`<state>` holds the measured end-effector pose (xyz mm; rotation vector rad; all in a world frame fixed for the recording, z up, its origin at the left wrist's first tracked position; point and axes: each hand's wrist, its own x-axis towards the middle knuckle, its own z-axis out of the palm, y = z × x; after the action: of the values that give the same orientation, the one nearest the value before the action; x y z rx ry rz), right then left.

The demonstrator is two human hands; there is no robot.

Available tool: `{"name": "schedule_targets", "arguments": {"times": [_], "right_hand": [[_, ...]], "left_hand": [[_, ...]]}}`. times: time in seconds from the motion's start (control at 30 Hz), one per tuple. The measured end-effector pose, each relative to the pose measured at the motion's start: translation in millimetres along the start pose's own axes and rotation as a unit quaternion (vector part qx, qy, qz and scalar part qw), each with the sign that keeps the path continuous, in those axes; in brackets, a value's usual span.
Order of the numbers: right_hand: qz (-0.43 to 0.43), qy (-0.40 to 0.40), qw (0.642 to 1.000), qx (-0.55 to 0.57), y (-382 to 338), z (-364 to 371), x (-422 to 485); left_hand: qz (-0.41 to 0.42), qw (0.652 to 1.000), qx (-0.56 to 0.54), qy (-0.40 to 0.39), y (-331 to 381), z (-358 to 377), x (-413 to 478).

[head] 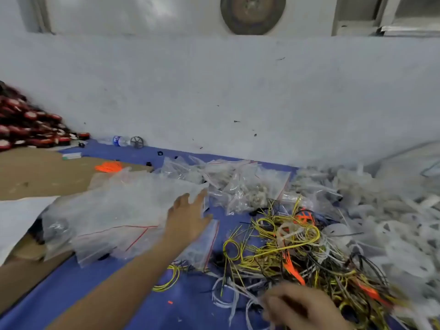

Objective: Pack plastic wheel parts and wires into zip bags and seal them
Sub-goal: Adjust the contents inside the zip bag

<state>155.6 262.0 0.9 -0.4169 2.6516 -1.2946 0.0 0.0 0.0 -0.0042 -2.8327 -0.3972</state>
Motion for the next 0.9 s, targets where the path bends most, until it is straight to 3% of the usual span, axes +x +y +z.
{"name": "schedule_targets", "arguments": {"times": [0.1,0.2,0.43,0.53,0.7,0.8,0.9], "right_hand": [[-0.029,0.041,0.998,-0.032,-30.9,-12.4,69.5],[-0.018,0.072,0.989,-0.129,-31.4,-24.0,132.7],[0.053,-0.072,0.953,-0.289,-5.7,26.5,210.8],[0.078,-0.05,0.937,-0.337,0.6,50.3,212.5],[0.131,0.011,0.937,-0.324,-8.6,76.1,223.5],[0.175,-0.001,0.915,-0.363,-12.2,83.4,233.9],[0.215,0.005,0.926,-0.311,-15.8,81.5,236.5]], "left_hand": [[-0.021,0.997,0.03,0.063,-11.4,9.0,11.4],[-0.063,0.99,-0.098,0.082,-16.2,29.4,6.1],[-0.081,0.958,-0.227,0.158,-24.4,73.7,-30.1],[-0.082,0.947,-0.241,0.198,-20.9,75.0,-28.0],[-0.066,0.932,-0.297,0.196,-20.8,75.1,-30.1],[-0.059,0.93,-0.304,0.198,-24.7,75.4,-28.2],[-0.038,0.931,-0.294,0.212,-24.8,72.8,-28.2]]}}
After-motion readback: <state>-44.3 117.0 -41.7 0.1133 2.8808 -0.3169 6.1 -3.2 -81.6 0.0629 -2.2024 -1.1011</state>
